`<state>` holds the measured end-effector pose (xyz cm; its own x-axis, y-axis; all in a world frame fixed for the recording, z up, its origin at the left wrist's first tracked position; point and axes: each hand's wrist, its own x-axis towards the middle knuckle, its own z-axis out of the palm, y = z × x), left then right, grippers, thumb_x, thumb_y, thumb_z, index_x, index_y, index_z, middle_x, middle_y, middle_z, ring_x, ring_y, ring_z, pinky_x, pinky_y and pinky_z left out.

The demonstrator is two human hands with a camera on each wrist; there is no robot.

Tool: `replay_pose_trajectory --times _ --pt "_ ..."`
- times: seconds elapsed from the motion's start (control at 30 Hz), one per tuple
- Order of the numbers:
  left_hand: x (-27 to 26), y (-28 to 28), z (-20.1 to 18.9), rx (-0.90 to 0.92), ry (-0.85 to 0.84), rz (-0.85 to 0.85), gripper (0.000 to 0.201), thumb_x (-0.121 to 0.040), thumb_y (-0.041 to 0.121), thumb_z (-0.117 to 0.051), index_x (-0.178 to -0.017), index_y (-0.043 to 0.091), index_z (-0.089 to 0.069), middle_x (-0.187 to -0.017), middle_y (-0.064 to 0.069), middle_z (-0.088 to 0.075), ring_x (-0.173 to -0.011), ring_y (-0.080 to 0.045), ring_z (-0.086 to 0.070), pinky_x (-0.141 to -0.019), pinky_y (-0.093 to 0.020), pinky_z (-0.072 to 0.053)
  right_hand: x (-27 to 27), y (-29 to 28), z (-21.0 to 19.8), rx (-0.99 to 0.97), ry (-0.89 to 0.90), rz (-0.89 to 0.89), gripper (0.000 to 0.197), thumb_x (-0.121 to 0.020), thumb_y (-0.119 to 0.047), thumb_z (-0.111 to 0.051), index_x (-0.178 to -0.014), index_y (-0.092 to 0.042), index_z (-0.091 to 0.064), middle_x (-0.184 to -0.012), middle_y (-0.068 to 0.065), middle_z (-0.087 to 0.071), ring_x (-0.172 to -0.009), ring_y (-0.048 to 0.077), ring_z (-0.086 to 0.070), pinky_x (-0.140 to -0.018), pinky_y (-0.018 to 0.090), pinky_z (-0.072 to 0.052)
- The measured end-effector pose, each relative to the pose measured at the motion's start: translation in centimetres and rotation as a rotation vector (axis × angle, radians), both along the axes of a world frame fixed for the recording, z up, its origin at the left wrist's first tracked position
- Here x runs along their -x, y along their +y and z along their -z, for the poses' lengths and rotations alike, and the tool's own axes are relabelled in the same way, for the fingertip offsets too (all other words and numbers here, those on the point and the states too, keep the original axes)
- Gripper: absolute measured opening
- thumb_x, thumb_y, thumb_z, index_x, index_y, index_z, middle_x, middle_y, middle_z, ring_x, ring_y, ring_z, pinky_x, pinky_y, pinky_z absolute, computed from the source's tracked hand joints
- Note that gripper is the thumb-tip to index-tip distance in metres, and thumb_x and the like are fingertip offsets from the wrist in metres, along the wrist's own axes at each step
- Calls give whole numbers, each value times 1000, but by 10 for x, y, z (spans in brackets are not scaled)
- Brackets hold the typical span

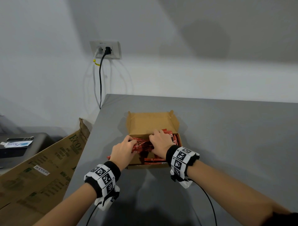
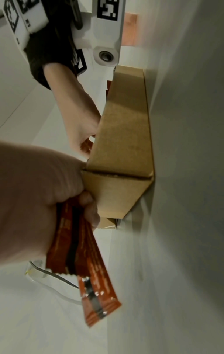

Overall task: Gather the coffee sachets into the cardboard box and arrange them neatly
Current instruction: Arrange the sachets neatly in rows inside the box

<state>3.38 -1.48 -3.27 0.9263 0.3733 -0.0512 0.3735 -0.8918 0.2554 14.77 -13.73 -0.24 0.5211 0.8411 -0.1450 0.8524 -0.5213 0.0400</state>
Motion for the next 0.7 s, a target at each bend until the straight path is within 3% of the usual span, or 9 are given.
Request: replay_pose_trajectory --times 0.13,0.23,0.33,0.5,0.7 --pt "0 -1 -1 -13 -2 -5 28 -89 27 -57 -116 20 -55 -123 4 -46 -86 -21 -61 -69 -29 -46 -1 -1 4 -13 -51 10 31 -86 -20 -61 -113 -9 -53 -119 12 -50 -112 31 -45 -90 44 -40" --pt "1 -2 -1 -19 -17 0 29 -88 26 -60 -115 18 -56 -124 3 -46 -83 -21 -61 -68 -29 -48 -5 -1 6 -46 -5 51 36 -84 -25 -64 -116 -13 -52 -121 9 -54 -114 29 -46 -96 45 -36" --pt "2 -2 0 -34 -21 13 31 -86 24 -62 -115 15 -56 -131 0 -45 -80 -23 -63 -64 -29 -47 -8 1 6 -48 21 60 32 -84 -26 -65 -113 -15 -55 -120 7 -55 -114 27 -46 -97 46 -34" --pt "0 -2 -2 -69 16 25 34 -88 26 -58 -120 16 -52 -134 1 -44 -89 -24 -63 -69 -32 -50 -10 4 5 -31 44 97 31 -83 -29 -66 -112 -18 -58 -118 5 -56 -113 26 -45 -97 46 -33" --pt "-1 -8 -2 -128 15 -25 33 -89 24 -58 -117 14 -46 -125 -3 -45 -81 -25 -63 -58 -29 -42 -9 3 7 -4 44 104 37 -84 -33 -64 -117 -18 -55 -119 6 -55 -115 28 -43 -98 49 -30"
